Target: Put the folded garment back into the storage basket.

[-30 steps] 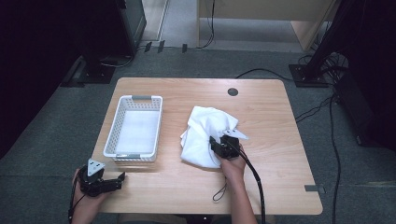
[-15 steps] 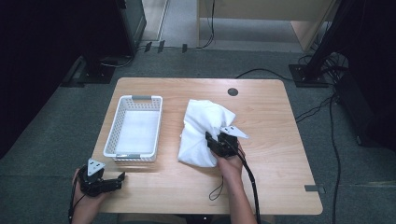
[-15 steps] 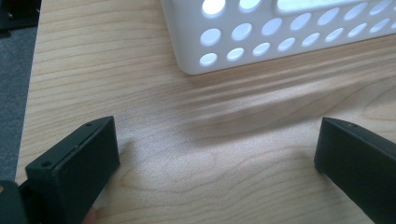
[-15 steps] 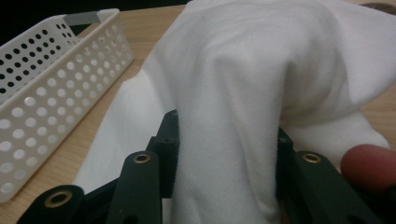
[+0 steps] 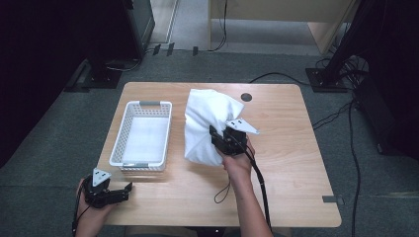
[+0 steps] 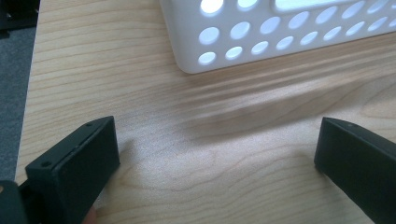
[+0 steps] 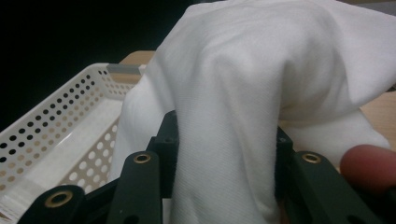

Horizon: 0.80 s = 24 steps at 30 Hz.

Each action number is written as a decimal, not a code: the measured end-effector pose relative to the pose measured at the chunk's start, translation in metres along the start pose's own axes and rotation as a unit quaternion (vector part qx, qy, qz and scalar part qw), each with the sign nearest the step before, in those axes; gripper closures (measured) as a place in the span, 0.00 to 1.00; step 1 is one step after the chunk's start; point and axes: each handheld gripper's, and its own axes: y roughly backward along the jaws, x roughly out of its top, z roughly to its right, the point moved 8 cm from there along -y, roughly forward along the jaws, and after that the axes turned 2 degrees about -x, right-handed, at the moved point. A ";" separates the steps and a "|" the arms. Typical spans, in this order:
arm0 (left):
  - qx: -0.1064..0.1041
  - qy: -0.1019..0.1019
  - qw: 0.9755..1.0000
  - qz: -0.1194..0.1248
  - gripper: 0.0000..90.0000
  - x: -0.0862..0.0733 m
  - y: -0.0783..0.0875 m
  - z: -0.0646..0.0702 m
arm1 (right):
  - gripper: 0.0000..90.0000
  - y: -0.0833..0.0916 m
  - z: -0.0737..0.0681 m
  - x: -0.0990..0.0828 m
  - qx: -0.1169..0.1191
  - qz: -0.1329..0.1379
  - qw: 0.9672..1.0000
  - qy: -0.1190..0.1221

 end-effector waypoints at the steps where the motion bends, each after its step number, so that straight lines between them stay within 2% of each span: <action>1: 0.000 0.000 1.000 0.000 0.00 0.000 0.000 0.000 | 0.67 0.000 -0.002 0.003 0.001 0.002 1.000 0.001; 16: 0.000 0.000 1.000 -0.001 0.00 0.000 0.000 0.000 | 0.67 -0.005 -0.027 0.023 0.025 0.003 1.000 -0.015; 24: 0.000 0.000 1.000 0.000 0.00 0.000 0.000 0.000 | 0.67 -0.010 -0.046 0.032 0.038 0.007 0.999 -0.005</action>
